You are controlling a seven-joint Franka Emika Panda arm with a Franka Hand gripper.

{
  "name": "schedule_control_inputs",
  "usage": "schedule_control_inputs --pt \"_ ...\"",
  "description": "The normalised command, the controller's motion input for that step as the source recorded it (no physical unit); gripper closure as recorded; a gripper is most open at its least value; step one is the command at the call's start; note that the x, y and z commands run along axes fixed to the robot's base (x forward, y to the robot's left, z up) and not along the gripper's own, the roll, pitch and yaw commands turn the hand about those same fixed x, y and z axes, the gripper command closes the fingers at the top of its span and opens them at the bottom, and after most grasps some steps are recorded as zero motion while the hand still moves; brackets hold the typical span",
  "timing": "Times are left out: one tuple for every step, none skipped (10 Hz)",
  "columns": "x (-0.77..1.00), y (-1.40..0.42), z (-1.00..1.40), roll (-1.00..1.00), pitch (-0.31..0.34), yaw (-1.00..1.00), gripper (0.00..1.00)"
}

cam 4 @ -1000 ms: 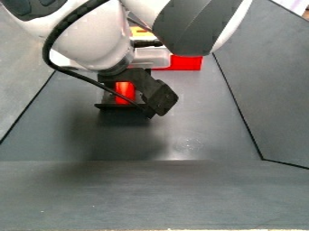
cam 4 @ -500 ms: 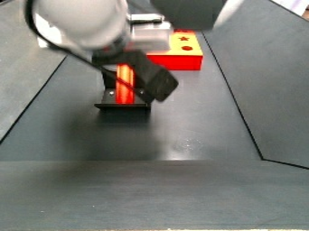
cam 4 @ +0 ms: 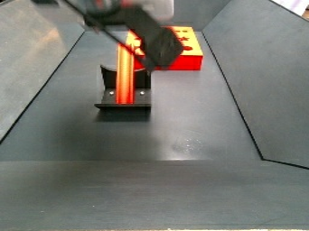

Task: Pick up the arch object. Move up. Place the arch object on the fixture. Regrasp the arch object. Move to above the board. Insert the arch object.
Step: Regrasp the arch object.

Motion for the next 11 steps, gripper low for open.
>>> schedule_control_inputs --pt "0.00 -1.00 0.86 1.00 0.043 0.01 0.00" --pt "0.00 -1.00 0.81 1.00 0.041 0.01 0.00" --pt "-0.04 -1.00 0.78 1.00 0.031 0.01 0.00" --pt "-0.07 -0.92 0.65 1.00 0.024 0.01 0.00" --pt "-0.07 -0.80 0.50 1.00 0.021 0.01 0.00" --pt "-0.04 -0.49 0.14 1.00 0.017 0.01 0.00" --pt "-0.02 -0.36 0.07 1.00 0.017 0.01 0.00" --pt "-0.01 -0.09 0.06 1.00 0.017 0.01 0.00" --pt "-0.02 -0.03 0.04 1.00 0.015 0.01 0.00" --pt "-0.01 -0.05 0.02 1.00 0.011 0.01 0.00" --pt "-0.01 -0.04 0.01 1.00 0.009 0.01 0.00"
